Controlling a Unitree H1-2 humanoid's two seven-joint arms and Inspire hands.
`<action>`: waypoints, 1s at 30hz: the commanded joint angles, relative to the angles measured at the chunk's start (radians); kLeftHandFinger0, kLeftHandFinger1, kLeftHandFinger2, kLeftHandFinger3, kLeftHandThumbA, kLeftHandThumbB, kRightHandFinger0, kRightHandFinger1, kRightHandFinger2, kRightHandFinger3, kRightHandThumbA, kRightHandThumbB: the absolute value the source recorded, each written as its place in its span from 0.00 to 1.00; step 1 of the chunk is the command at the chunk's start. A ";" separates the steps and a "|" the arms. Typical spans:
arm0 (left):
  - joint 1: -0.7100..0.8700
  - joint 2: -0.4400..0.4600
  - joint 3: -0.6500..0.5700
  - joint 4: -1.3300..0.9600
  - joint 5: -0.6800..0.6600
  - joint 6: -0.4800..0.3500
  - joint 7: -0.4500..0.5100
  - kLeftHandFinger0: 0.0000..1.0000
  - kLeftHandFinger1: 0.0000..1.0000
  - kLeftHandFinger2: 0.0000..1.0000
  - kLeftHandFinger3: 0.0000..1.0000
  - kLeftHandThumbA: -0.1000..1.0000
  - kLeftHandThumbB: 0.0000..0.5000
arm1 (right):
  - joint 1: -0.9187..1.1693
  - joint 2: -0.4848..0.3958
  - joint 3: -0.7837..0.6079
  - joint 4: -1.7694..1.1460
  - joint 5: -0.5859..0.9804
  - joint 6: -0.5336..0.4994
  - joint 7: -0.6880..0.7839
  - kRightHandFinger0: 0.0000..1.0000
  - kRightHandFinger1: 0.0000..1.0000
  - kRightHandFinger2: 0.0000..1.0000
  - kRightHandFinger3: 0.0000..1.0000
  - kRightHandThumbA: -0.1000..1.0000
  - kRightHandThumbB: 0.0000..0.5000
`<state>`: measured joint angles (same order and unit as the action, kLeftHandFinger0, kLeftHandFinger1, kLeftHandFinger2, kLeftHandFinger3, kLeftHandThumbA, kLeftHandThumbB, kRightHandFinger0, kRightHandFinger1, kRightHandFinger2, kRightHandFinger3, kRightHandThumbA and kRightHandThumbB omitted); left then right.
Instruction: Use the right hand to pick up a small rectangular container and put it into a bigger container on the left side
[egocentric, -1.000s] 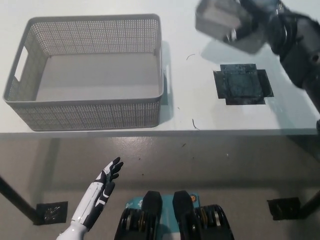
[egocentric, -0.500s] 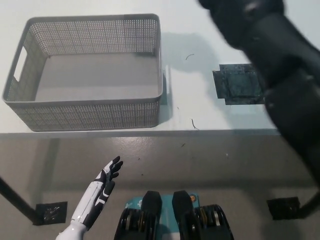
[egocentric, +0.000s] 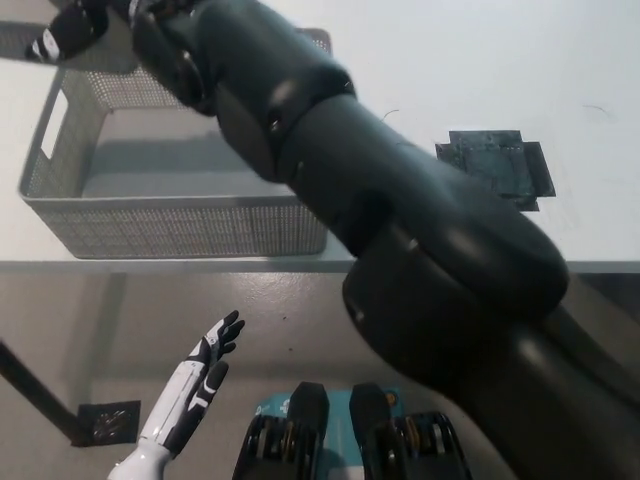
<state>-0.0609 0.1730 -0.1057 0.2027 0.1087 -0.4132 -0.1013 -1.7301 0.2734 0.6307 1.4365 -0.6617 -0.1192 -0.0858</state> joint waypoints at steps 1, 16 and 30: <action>-0.027 0.024 0.001 -0.043 0.002 0.003 -0.021 1.00 1.00 1.00 1.00 1.00 0.71 | -0.070 -0.004 -0.009 0.013 0.016 0.128 0.202 1.00 1.00 1.00 1.00 0.34 0.75; -0.017 0.022 -0.002 -0.067 -0.007 0.014 -0.033 1.00 1.00 1.00 1.00 1.00 0.70 | -0.052 -0.092 0.078 0.002 -0.049 0.218 0.213 1.00 1.00 1.00 1.00 0.84 0.95; -0.013 0.017 -0.001 -0.042 0.007 -0.024 -0.022 1.00 1.00 1.00 1.00 1.00 0.68 | -0.169 -0.279 -0.241 -0.196 0.181 -0.045 0.239 1.00 1.00 1.00 1.00 1.00 0.89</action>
<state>-0.0694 0.1842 -0.1076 0.1711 0.1075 -0.3990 -0.1243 -1.7934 0.1030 0.4713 1.3684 -0.5833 -0.0271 0.1629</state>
